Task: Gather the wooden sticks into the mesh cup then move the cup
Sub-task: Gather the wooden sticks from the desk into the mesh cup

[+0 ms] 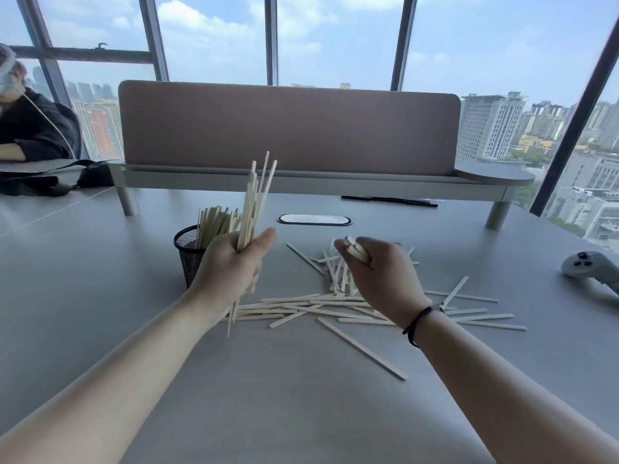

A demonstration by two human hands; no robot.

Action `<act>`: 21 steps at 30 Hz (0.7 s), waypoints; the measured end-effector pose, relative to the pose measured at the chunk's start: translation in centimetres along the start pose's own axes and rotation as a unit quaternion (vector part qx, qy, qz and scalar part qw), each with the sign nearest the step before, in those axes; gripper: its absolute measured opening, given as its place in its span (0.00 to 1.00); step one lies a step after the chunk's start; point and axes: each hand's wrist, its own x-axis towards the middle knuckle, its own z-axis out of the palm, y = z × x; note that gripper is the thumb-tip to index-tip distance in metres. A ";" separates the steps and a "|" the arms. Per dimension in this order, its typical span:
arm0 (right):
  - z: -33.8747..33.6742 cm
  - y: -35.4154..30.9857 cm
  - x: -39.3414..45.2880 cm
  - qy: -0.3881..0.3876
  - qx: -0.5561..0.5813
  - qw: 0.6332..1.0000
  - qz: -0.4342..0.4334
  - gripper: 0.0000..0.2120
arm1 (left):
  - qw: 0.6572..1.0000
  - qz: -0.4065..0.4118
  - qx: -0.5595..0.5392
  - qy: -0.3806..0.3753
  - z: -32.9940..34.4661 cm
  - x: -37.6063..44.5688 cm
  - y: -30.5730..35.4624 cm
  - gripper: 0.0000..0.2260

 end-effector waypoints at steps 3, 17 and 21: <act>-0.8 -2.8 1.5 0.043 0.188 0.978 0.079 0.29 | 0.988 -0.066 -0.134 -0.025 0.5 -0.7 0.2 0.25; 2.8 -6.5 1.0 -0.034 0.521 0.814 0.254 0.27 | 0.993 -0.036 -0.109 0.036 1.8 -1.8 -0.1 0.23; 3.6 -6.4 0.3 -0.048 0.503 0.824 0.257 0.25 | 0.993 -0.005 -0.114 0.010 1.8 -1.9 -0.5 0.20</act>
